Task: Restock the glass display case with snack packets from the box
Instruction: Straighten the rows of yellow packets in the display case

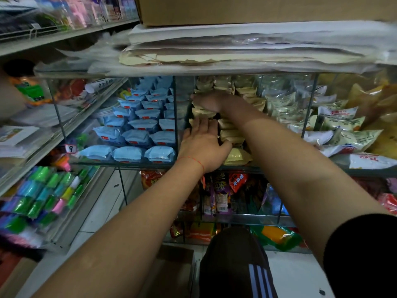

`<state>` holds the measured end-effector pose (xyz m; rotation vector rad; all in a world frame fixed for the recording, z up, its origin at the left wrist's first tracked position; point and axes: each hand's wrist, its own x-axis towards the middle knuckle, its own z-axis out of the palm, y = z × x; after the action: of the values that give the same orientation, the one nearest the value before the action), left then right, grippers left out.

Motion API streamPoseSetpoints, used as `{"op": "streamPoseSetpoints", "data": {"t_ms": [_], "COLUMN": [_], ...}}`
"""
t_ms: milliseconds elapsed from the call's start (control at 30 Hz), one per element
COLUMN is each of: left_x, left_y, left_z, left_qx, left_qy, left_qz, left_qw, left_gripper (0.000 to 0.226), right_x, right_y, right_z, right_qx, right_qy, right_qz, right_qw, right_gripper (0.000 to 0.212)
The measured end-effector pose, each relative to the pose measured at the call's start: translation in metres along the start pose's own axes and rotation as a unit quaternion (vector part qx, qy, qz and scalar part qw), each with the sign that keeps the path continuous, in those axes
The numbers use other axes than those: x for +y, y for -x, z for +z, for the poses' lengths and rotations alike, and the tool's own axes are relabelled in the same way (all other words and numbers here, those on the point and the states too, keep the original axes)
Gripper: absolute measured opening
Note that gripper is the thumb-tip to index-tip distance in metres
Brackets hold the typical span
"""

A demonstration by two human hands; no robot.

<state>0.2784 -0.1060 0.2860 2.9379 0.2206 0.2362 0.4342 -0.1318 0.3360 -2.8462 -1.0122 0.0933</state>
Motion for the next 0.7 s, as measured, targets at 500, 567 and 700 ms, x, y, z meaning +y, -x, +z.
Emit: {"op": "streamPoseSetpoints", "data": {"t_ms": [500, 567, 700], "left_x": [0.005, 0.007, 0.004], "left_y": [0.004, 0.005, 0.002], "left_z": [-0.005, -0.005, -0.006], "left_qx": [-0.010, -0.012, -0.003], "left_qy": [-0.018, -0.017, -0.010], "left_qz": [-0.012, -0.013, -0.013], "left_qw": [1.000, 1.000, 1.000], "left_gripper": [0.077, 0.077, 0.077], "right_x": [0.050, 0.044, 0.032], "right_y": [0.009, 0.008, -0.001], "right_z": [-0.006, -0.012, -0.010], "right_qx": [-0.018, 0.011, 0.064], "right_qy": [0.063, 0.080, 0.095], "right_qz": [0.176, 0.173, 0.182], "right_qw": [0.982, 0.982, 0.977], "right_gripper": [0.061, 0.066, 0.050]}}
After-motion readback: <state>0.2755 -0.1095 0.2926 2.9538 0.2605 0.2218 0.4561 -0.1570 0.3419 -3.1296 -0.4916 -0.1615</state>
